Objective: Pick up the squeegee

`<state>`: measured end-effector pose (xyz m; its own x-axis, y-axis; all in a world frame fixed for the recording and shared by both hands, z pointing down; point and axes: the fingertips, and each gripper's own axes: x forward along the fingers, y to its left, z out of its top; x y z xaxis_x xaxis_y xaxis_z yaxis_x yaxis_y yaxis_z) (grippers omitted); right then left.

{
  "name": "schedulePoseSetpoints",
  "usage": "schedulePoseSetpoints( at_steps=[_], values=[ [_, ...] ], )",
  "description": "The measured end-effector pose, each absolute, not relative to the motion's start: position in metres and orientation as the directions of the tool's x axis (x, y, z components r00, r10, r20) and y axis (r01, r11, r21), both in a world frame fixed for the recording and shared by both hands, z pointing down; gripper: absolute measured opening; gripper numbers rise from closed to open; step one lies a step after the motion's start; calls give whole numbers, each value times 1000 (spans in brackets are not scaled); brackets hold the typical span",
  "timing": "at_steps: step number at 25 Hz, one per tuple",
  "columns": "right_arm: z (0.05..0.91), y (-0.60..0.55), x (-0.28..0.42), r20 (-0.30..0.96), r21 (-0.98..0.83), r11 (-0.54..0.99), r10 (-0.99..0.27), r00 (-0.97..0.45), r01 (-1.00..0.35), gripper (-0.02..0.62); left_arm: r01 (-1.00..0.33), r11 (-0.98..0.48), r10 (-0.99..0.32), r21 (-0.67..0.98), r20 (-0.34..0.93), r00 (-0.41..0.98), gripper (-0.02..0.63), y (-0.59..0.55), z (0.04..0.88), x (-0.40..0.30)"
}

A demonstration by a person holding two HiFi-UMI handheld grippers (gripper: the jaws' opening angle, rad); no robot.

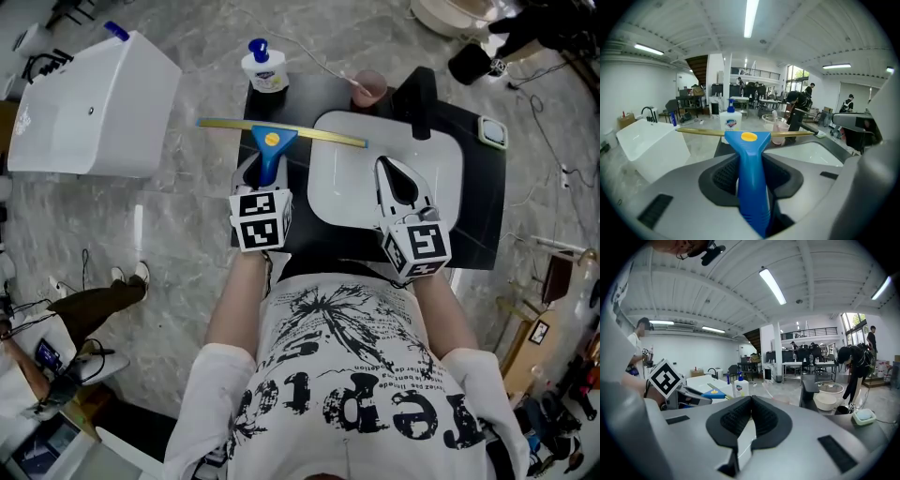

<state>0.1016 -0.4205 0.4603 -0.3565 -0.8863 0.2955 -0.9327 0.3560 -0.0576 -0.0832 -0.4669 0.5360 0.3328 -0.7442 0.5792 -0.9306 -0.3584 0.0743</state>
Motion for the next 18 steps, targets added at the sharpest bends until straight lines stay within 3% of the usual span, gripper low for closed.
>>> schedulePoseSetpoints(
  at_steps=[10, 18],
  values=[
    [381, -379, 120, 153, -8, 377, -915, -374, -926, 15, -905, -425, -868, -26, 295, 399, 144, -435, 396, -52],
    [329, -356, 131, 36, 62, 377, -926, -375, -924, 14, -856, -512, -858, -72, 84, 507, 144, -408, 319, -30]
  ],
)
